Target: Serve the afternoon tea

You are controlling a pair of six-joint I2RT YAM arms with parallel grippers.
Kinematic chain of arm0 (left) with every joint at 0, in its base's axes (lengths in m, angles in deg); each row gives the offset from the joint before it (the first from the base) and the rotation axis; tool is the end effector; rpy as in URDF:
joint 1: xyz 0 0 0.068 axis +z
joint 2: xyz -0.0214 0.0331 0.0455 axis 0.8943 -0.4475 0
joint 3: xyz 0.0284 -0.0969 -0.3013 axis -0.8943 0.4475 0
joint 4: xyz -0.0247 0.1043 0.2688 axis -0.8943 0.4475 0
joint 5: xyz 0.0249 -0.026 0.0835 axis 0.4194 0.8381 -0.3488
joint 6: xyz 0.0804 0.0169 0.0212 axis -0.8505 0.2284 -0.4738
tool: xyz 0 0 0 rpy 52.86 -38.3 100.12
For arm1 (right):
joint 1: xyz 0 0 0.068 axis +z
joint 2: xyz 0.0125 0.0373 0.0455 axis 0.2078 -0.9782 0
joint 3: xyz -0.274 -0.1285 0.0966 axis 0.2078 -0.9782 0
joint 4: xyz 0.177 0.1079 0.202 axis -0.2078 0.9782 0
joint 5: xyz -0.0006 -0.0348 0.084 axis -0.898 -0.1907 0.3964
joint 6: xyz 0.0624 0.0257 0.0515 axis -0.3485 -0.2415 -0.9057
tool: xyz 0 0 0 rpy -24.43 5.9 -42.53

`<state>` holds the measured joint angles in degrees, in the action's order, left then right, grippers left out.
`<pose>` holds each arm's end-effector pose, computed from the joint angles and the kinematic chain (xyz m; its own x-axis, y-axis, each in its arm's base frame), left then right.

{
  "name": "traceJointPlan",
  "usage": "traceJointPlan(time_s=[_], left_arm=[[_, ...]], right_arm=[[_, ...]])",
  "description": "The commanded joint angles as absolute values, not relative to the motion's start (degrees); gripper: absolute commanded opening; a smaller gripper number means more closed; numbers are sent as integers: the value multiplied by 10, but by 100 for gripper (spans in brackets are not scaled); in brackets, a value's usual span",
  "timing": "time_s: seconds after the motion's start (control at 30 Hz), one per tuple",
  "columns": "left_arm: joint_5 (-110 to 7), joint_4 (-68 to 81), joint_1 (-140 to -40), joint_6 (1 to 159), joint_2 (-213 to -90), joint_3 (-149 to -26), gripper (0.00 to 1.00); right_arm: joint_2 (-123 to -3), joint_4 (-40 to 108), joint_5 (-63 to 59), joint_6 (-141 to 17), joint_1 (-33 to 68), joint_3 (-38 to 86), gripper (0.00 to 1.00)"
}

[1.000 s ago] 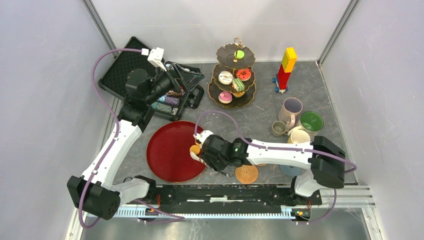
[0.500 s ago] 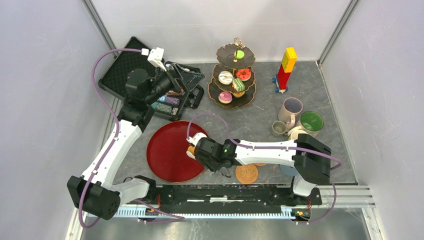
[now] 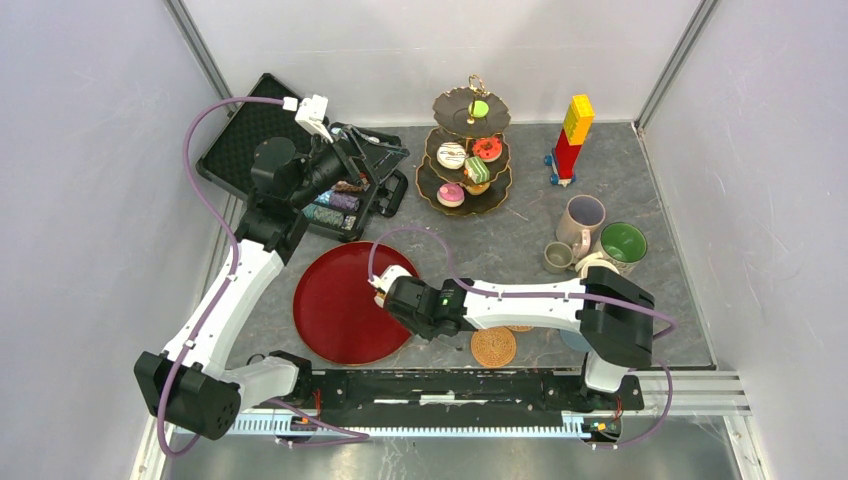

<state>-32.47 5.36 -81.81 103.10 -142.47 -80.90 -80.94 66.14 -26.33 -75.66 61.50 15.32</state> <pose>0.2843 -0.1303 0.4596 -0.3736 -0.4139 -0.8301 0.6095 0.5651 -0.5561 0.1330 0.3724 0.1931 -0.5500 -0.6788 -0.4865 -0.7368 0.6686 -0.0999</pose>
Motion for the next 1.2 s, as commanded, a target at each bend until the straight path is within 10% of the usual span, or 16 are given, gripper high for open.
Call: traceJointPlan(time_s=[0.0,1.17], left_arm=[[-320,38,-819,1037,-1420,-816,100],[-328,47,-820,1028,-1423,-818,100]], right_arm=[[-789,639,-281,-740,618,161,37],[-479,589,-480,-589,479,116,19]])
